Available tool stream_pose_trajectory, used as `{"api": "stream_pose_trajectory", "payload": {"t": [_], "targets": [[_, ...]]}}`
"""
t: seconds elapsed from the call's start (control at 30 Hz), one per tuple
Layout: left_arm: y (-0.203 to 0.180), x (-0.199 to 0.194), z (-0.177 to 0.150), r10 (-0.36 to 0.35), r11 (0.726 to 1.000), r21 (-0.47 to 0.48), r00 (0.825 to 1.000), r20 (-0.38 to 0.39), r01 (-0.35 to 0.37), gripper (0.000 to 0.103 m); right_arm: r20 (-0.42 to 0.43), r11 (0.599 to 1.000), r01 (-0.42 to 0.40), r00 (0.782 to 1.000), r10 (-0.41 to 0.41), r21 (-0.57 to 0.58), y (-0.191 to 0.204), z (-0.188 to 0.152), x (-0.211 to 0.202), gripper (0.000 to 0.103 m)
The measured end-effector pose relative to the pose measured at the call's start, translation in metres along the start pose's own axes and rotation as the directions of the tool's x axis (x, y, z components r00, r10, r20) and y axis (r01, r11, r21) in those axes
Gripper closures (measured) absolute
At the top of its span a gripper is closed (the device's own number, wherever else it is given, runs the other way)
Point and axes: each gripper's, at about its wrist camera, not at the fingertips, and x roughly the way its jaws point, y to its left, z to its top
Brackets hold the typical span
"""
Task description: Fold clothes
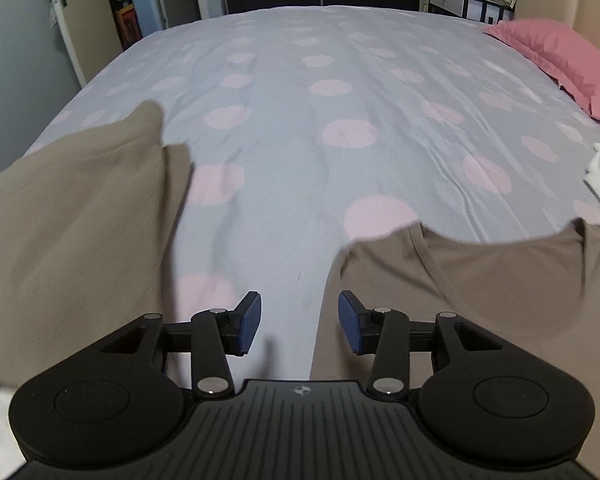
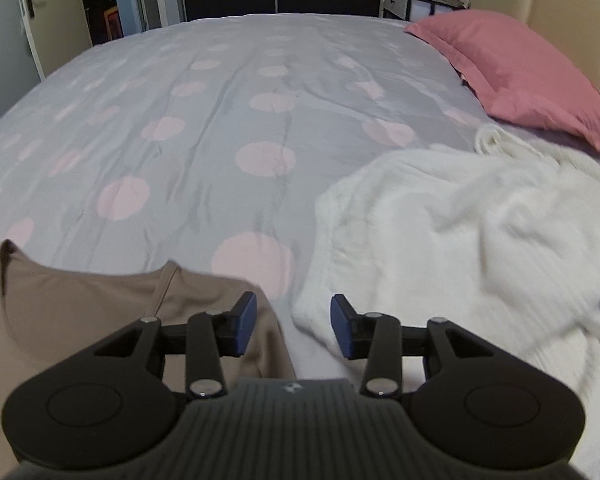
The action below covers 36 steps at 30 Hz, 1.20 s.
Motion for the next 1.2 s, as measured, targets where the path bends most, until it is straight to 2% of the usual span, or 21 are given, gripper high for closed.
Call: {"api": "stream_pose_trajectory", "payload": {"t": [0.37,0.53,0.7,0.9,1.03,1.07,1.13,1.2], "targets": [[0.005,-0.075,-0.086,-0.056,0.998,0.011,0.997,-0.051,0.057,0.062,-0.115,0.999,-0.028,0.993,0.024,-0.036,-0.021,-0.080,-0.064,0.060],[0.007,-0.090,-0.135,-0.051,0.998,0.030,0.993,-0.105,0.055,0.062,-0.158,0.999,-0.045,0.987,0.042,-0.017,-0.028,-0.112,-0.080,0.060],[0.011,-0.100,-0.173,-0.074,0.997,0.005,0.986,-0.147,0.075,0.060,-0.199,0.998,-0.063,0.978,0.062,0.004,-0.036,-0.144,-0.097,0.060],[-0.003,-0.106,-0.200,-0.096,0.994,0.030,0.979,-0.178,0.103,0.058,-0.247,0.996,-0.082,0.965,0.087,0.031,-0.046,-0.183,-0.116,0.060],[-0.007,-0.103,-0.208,-0.085,0.994,0.048,0.976,-0.200,0.097,0.058,-0.259,0.995,-0.089,0.961,0.099,0.049,-0.046,-0.188,-0.120,0.061],[-0.006,-0.103,-0.209,-0.084,0.994,0.046,0.976,-0.203,0.095,0.057,-0.262,0.994,-0.091,0.960,0.102,0.053,-0.046,-0.189,-0.120,0.064],[-0.006,-0.101,-0.209,-0.081,0.995,0.040,0.975,-0.208,0.091,0.057,-0.267,0.994,-0.095,0.958,0.108,0.062,-0.046,-0.191,-0.122,0.076],[-0.005,-0.099,-0.208,-0.077,0.996,0.031,0.975,-0.210,0.086,0.057,-0.272,0.993,-0.098,0.956,0.114,0.071,-0.047,-0.193,-0.123,0.102]]}}
